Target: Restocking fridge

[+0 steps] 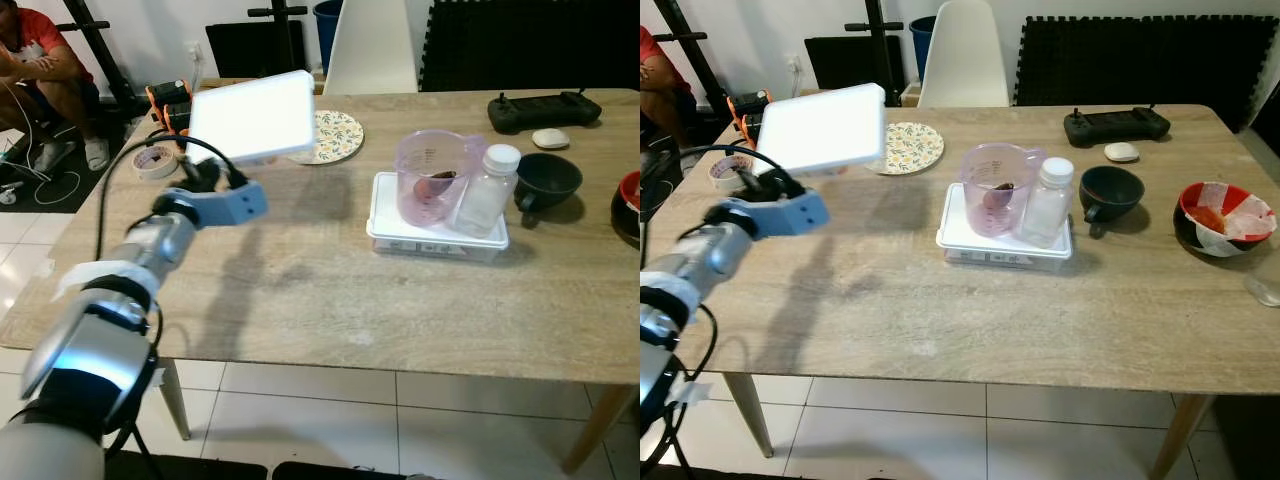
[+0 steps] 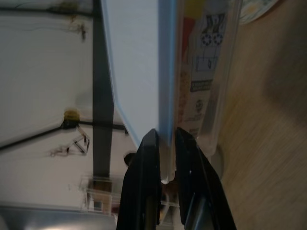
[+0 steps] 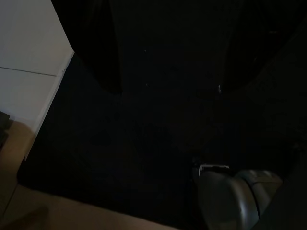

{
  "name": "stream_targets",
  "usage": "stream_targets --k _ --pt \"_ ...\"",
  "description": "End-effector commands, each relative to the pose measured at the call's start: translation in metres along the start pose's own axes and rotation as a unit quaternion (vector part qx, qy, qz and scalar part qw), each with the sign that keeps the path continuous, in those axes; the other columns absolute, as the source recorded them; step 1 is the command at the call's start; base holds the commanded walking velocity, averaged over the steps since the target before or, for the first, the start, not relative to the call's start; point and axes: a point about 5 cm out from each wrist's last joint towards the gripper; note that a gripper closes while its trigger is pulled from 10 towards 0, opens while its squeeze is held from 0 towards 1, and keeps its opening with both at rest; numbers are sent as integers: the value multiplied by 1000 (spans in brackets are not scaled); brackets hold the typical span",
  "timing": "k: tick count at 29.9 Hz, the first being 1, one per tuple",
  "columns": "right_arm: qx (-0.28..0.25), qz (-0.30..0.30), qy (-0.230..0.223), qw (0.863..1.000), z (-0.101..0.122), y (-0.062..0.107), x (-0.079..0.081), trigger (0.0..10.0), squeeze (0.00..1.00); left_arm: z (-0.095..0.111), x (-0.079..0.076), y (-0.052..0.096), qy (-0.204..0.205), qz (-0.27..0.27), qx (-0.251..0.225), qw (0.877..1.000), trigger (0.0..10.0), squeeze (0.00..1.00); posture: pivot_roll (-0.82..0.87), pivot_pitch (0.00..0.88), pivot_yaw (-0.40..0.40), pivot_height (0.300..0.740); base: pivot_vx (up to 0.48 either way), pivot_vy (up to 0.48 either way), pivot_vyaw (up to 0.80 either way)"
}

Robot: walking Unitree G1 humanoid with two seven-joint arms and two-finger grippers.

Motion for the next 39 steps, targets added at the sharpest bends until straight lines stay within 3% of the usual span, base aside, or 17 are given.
stream_targets --k 1,2,4,5,7,9,14,18,19,20,22,24,26,27,30,37,39 --pt "6 -1 -18 1000 -5 1 0 10000 0 -19 17 7 36 21 27 999 0 0 -170 77 63 740 0 0 0" --pt "3 -2 -24 1000 -4 1 -1 10000 0 -25 19 10 62 18 33 997 588 0 -166 77 62 740 0 0 0" --pt "1 -3 -27 1000 -3 1 -2 10000 0 -28 21 11 77 15 35 996 588 0 -163 75 60 740 0 0 0" --pt "-3 -2 -30 1000 -1 1 -4 10000 0 -32 20 16 84 -6 31 996 2824 0 -160 74 60 740 0 0 0" --pt "-7 -5 -34 999 2 1 -11 10000 0 -41 21 25 96 -46 18 994 2980 0 -143 71 54 740 0 0 0" --pt "-8 -9 -35 999 2 1 -15 10000 0 -47 25 33 94 -70 7 993 3961 0 -138 70 52 740 0 0 0" --pt "-7 -9 -33 999 2 1 -18 10000 0 -48 29 45 116 -126 -35 985 4824 0 -121 63 43 740 0 0 0" --pt "-7 -7 -34 999 2 1 -18 10000 0 -47 48 52 117 -133 -60 982 5020 0 -114 61 40 740 0 0 0" --pt "-9 -6 -37 999 3 1 -18 10000 0 -45 58 52 112 -124 -69 983 5922 0 -109 58 37 740 0 0 0" --pt "-9 -6 -37 999 3 1 -18 10000 0 -45 58 52 112 -124 -69 983 5922 0 -109 58 37 740 0 0 0" --pt "-19 0 -52 998 7 1 -18 10000 0 -34 76 53 104 -119 -106 982 8157 0 -107 55 33 740 0 0 0" --pt "-29 8 -69 997 10 1 -19 10000 0 -24 81 56 108 -131 -133 976 7922 0 -105 50 28 740 0 0 0" --pt "-43 35 -92 994 13 1 -18 10000 0 -9 81 59 123 -156 -169 965 8510 0 -105 47 25 740 0 0 0" --pt "-49 46 -99 993 15 1 -18 10000 0 -4 80 61 133 -169 -181 960 9294 0 -105 47 25 740 0 0 0" --pt "-61 67 -111 990 17 2 -20 10000 0 6 76 64 146 -188 -200 950 10000 0 -106 43 22 740 0 0 0" --pt "-67 71 -110 989 18 4 -31 10000 0 23 56 69 183 -217 -226 932 10000 0 -112 32 12 740 0 0 0" --pt "-72 73 -111 988 21 4 -32 10000 0 42 43 70 213 -233 -248 916 10000 0 -114 26 8 740 0 0 0"
Point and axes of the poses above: a point about 5 cm out from each wrist's last joint towards the gripper, its own y axis pointing back from the gripper into the wrist, its own z axis along the axis of the wrist's last joint, x = y × z, and after that the axes turned 1 degree about y, right-handed
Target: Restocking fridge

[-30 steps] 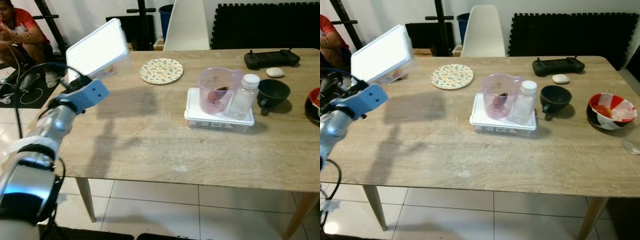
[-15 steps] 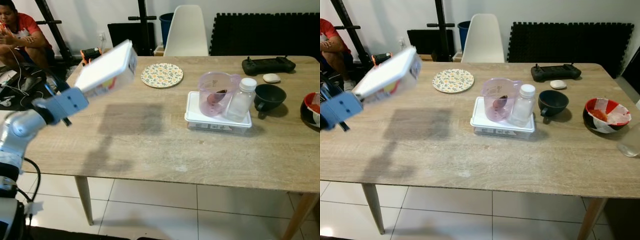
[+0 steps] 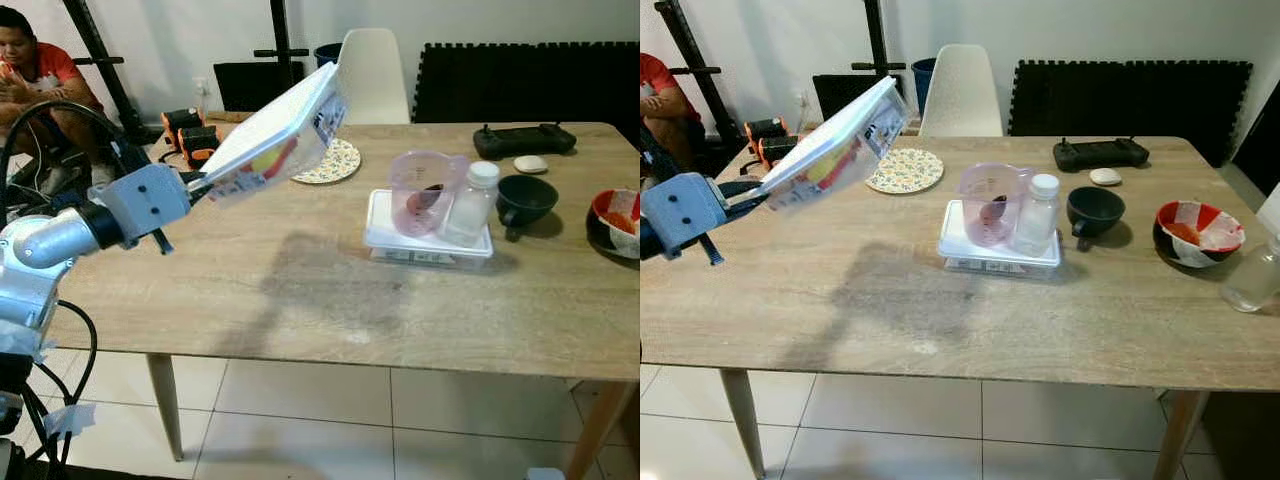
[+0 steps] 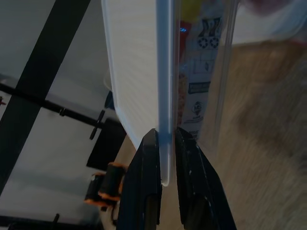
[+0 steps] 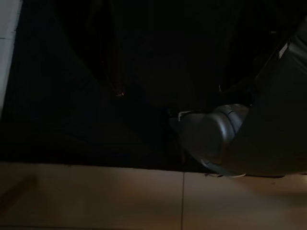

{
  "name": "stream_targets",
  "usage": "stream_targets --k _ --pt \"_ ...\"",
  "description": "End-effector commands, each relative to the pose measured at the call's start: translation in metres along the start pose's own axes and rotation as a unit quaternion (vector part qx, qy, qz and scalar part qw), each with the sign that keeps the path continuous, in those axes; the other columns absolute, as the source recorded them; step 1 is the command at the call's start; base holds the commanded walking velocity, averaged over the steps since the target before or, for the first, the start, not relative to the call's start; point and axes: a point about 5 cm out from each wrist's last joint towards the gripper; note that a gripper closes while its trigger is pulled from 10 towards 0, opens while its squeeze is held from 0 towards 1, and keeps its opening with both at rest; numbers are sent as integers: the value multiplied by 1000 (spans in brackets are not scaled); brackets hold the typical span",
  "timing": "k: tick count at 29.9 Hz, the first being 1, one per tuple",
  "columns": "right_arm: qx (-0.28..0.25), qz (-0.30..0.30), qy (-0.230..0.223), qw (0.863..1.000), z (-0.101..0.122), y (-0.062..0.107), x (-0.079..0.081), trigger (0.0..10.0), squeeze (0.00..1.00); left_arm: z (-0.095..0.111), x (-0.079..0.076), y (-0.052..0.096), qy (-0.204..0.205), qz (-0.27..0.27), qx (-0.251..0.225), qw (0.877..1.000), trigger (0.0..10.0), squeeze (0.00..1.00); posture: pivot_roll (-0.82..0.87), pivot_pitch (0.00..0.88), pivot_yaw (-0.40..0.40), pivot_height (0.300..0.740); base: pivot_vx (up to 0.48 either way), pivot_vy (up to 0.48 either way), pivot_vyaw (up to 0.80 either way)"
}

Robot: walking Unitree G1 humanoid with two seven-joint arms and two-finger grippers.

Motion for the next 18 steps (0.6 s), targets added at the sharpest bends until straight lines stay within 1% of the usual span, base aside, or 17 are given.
stream_targets --k 1,2,3,5,6,9,10,12,14,18 --pt "-7 4 -7 1000 1 0 1 10000 0 9 -11 -9 24 -8 -29 999 10000 0 -114 26 8 740 0 0 0" --pt "-12 13 -8 1000 4 -1 2 10000 0 13 -16 -14 31 -13 -34 999 10000 0 -114 26 8 740 0 0 0" --pt "-12 13 -8 1000 4 -1 2 10000 0 13 -16 -14 31 -13 -34 999 10000 0 -114 26 8 740 0 0 0" --pt "-22 38 5 999 10 -3 7 10000 0 18 -23 -20 41 -21 -39 998 10000 0 -114 25 9 740 0 0 0" --pt "-22 38 5 999 10 -3 7 10000 0 18 -23 -20 41 -21 -39 998 10000 0 -114 25 9 740 0 0 0" --pt "-54 91 12 994 28 -7 17 10000 0 23 -33 -27 49 -35 -44 997 10000 0 -114 25 9 740 0 0 0" --pt "-54 91 12 994 28 -7 17 10000 0 23 -33 -27 49 -35 -44 997 10000 0 -114 25 9 740 0 0 0" --pt "-64 110 14 992 35 -8 20 10000 0 25 -36 -30 51 -41 -46 997 10000 0 -114 25 7 740 0 0 0" --pt "-72 134 20 988 41 -8 23 10000 0 28 -39 -33 54 -44 -49 996 10000 0 -115 25 6 740 -251 0 0" --pt "-72 137 24 988 42 -8 23 10000 0 30 -39 -32 57 -42 -44 996 10000 0 -115 24 4 740 -263 0 0"
Point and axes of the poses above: a point about 5 cm out from each wrist's last joint towards the gripper, its own y axis pointing back from the gripper into the wrist, its own z axis along the axis of the wrist's last joint, x = y × z, and after that the axes turned 1 degree about y, right-handed
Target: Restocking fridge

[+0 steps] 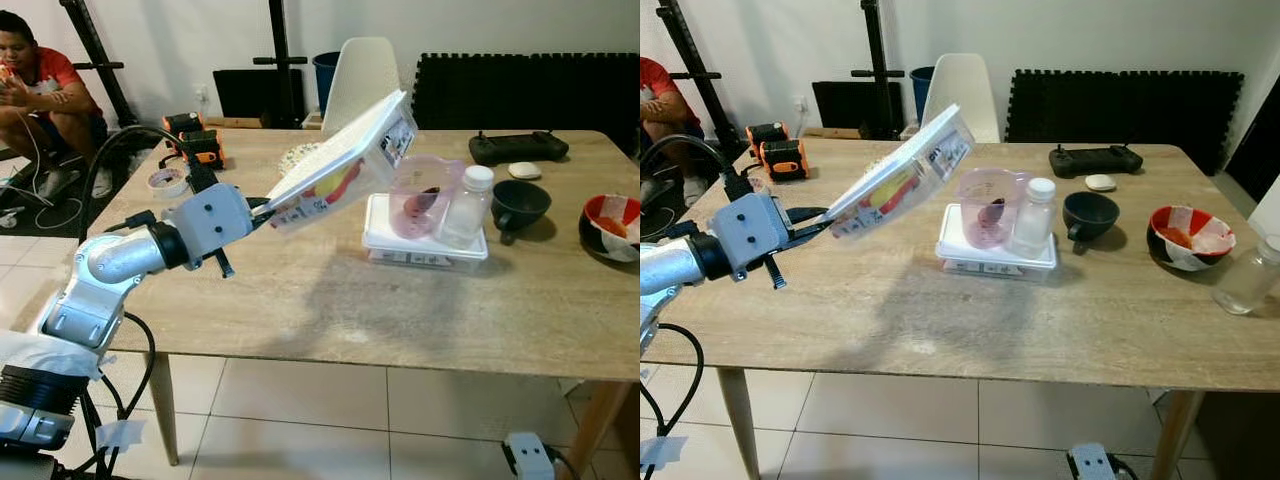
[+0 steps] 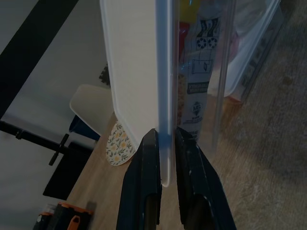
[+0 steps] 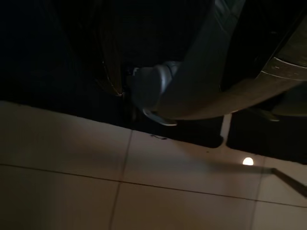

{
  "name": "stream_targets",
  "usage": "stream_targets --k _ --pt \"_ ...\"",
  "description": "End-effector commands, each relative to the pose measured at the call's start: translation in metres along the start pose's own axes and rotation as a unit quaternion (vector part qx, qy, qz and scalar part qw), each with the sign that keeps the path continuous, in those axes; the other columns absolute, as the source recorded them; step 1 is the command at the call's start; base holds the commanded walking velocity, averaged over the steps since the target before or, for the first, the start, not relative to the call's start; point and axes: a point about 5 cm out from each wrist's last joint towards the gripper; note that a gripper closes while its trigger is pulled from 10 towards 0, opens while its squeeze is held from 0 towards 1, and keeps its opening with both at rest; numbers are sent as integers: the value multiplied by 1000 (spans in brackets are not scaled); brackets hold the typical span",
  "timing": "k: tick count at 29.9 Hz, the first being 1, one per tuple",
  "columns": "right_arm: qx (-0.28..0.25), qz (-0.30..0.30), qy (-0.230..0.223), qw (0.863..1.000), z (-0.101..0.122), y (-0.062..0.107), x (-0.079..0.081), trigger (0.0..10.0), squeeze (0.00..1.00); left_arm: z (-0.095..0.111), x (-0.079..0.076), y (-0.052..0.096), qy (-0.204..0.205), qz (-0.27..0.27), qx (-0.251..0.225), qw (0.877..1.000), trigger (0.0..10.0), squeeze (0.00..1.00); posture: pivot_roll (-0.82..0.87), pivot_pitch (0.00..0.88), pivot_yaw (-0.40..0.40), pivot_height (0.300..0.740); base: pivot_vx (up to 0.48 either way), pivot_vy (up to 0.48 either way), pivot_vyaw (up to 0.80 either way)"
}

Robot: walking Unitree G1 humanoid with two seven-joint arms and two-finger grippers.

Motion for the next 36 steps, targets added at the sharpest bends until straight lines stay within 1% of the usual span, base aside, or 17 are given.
stream_targets --k 1,11,13,20,23,26,27,28,31,34,35,36 --pt "0 5 1 1000 -1 1 0 10000 0 4 -1 0 4 9 -6 1000 10000 0 -115 24 4 740 -270 0 0" --pt "8 31 10 999 -5 1 5 10000 0 4 1 5 15 11 8 1000 10000 0 -116 26 9 740 -279 0 0" --pt "3 43 8 999 -2 0 7 10000 0 3 3 8 18 14 14 1000 10000 0 -113 25 7 740 -287 0 0" --pt "-4 61 2 998 1 -1 8 10000 0 4 2 8 19 11 16 1000 10000 0 -113 25 7 740 -296 0 0" --pt "-9 67 0 998 4 -1 8 10000 0 5 0 6 22 7 12 1000 10000 0 -114 24 6 740 -309 0 0" --pt "-9 79 7 997 6 -2 9 10000 0 7 -5 3 29 3 6 1000 10000 0 -114 24 6 740 -321 0 0" --pt "-13 91 11 996 9 -3 11 10000 0 7 -8 1 35 1 4 999 10000 0 -114 26 2 740 -322 0 0" --pt "-13 91 11 996 9 -3 11 10000 0 7 -8 1 35 1 4 999 10000 0 -114 26 2 740 -322 0 0" --pt "-21 105 19 994 16 -6 15 10000 0 8 -17 -2 44 -10 -1 999 10000 0 -113 26 1 740 -324 0 0" --pt "-23 108 20 994 17 -7 15 10000 0 8 -18 -3 45 -12 -2 999 10000 0 -113 26 1 740 -322 0 0" --pt "-31 115 22 993 22 -8 16 10000 0 8 -20 -5 48 -15 -4 999 10000 0 -113 26 1 740 -326 0 0" --pt "-31 115 22 993 22 -8 16 10000 0 8 -20 -5 48 -15 -4 999 10000 0 -113 26 1 740 -326 0 0"
Point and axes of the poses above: a point about 5 cm out from each wrist's last joint towards the gripper, its own y axis pointing back from the gripper into the wrist, its own z axis along the axis of the wrist's last joint, x = y × z, and after that the axes turned 1 degree about y, right-handed
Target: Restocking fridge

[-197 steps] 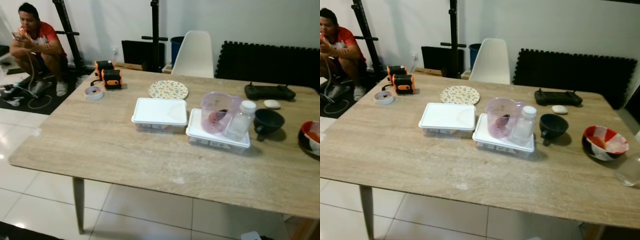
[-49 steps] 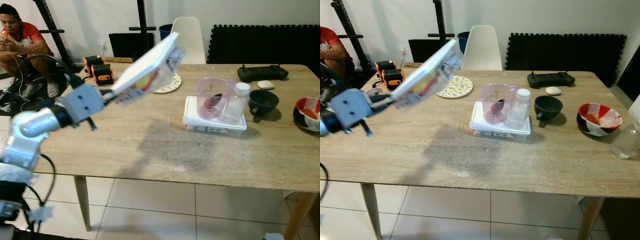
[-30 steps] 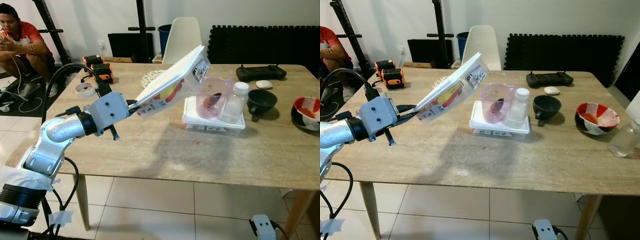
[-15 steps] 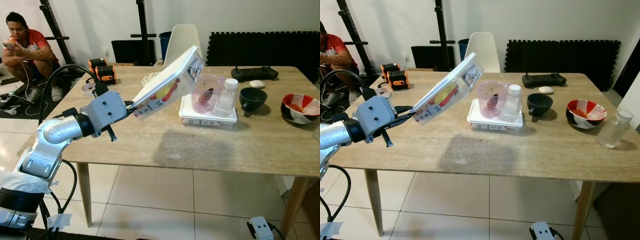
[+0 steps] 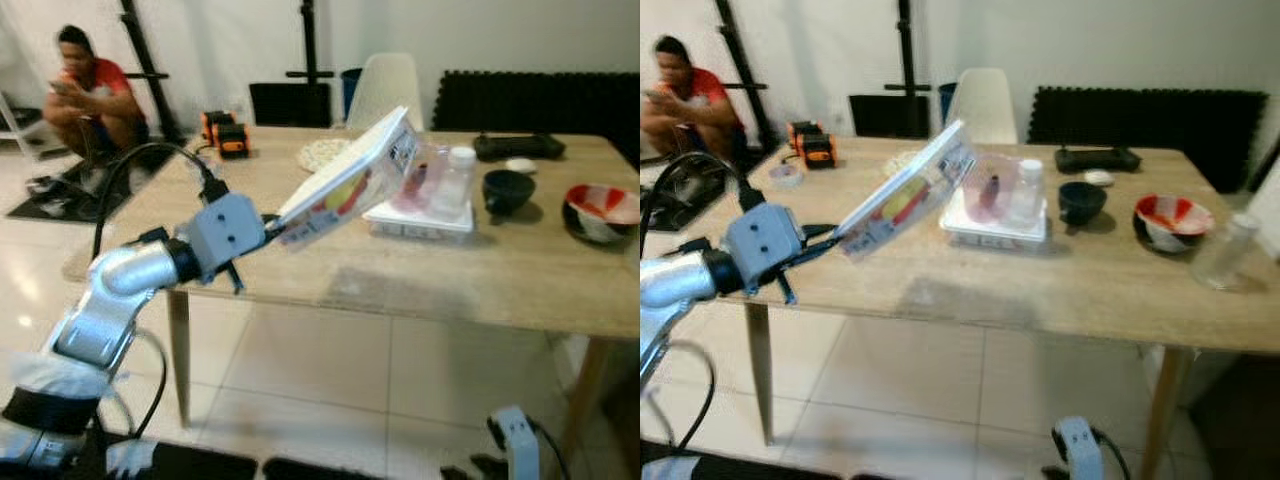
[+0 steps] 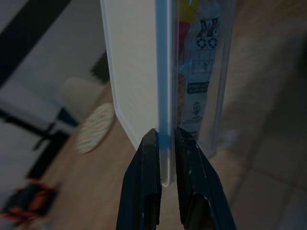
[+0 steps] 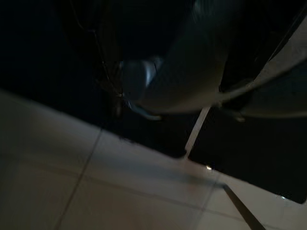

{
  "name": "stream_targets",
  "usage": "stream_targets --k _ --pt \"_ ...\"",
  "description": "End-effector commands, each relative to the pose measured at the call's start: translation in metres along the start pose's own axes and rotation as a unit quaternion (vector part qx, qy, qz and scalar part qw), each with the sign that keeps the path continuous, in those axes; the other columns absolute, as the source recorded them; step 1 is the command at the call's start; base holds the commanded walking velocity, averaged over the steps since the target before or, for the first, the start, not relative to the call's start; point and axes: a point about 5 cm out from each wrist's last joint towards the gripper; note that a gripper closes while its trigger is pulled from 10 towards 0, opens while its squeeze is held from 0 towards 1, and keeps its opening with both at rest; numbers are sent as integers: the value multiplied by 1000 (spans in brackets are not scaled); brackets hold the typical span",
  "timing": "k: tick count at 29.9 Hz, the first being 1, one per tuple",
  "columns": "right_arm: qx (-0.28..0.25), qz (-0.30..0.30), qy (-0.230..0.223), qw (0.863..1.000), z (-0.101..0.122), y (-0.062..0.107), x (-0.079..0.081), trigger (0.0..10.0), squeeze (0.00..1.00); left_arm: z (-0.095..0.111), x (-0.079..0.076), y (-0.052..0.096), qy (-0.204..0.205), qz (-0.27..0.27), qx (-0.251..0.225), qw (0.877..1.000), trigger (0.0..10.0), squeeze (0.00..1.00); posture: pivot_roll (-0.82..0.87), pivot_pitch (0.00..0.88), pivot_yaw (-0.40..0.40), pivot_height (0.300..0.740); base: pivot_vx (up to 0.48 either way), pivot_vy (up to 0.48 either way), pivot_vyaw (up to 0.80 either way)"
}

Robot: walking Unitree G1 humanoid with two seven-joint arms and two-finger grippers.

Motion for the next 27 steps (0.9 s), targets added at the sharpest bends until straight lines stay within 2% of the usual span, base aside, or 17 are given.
stream_targets --k 1,5,9,12,13,15,16,18,19,20,21,23,24,26,27 --pt "-2 10 1 1000 2 -2 2 10000 0 5 3 -1 -2 7 -11 1000 10000 0 -113 26 1 740 -326 0 0" --pt "-31 32 -5 999 14 -4 3 10000 0 5 1 -4 1 2 -14 1000 10000 0 -114 24 0 740 -326 0 0" --pt "-84 90 -16 992 36 -6 6 10000 0 7 -3 -8 3 -8 -20 1000 10000 0 -114 24 0 740 -327 0 0" --pt "-97 108 -17 989 42 -6 7 10000 0 7 -4 -9 4 -10 -20 1000 10000 0 -115 26 2 740 -330 0 0" --pt "-136 160 -15 978 60 -7 12 10000 0 7 -6 -10 5 -13 -22 1000 10000 0 -115 26 2 740 -337 0 0" --pt "-162 198 -10 967 73 -7 16 10000 0 7 -7 -11 6 -15 -22 1000 10000 0 -115 26 2 740 -337 0 0" --pt "-162 198 -10 967 73 -7 16 10000 0 7 -7 -11 6 -15 -22 1000 10000 0 -115 26 2 740 -337 0 0" --pt "-184 230 -2 956 86 -6 20 10000 0 6 -8 -12 7 -17 -21 1000 10000 0 -115 26 2 740 -337 0 0" --pt "-184 230 -2 956 86 -6 20 10000 0 6 -8 -12 7 -17 -21 1000 10000 0 -115 26 2 740 -337 0 0" --pt "-198 250 7 948 94 -4 23 10000 0 6 -9 -12 8 -18 -20 1000 10000 0 -115 26 2 740 -337 0 0" --pt "-198 250 7 948 94 -4 23 10000 0 6 -9 -12 8 -18 -20 1000 10000 0 -115 26 2 740 -337 0 0" --pt "-230 274 21 933 113 -2 28 10000 0 5 -10 -12 9 -21 -19 1000 10000 0 -113 26 2 740 -339 0 0" --pt "-230 274 21 933 113 -2 28 10000 0 5 -10 -12 9 -21 -19 1000 10000 0 -113 26 2 740 -341 0 0" --pt "-259 287 36 922 131 -1 34 10000 0 3 -12 -13 13 -24 -18 999 10000 0 -113 24 0 740 -337 0 0" --pt "-259 287 36 922 131 -1 34 10000 0 3 -12 -13 13 -24 -18 999 10000 0 -113 24 0 740 -337 0 0"
Point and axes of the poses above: a point about 5 cm out from each wrist's last joint towards the gripper, its own y axis pointing back from the gripper into the wrist, its own z axis along the axis of the wrist's last joint, x = y × z, and after that the axes turned 1 degree about y, right-handed
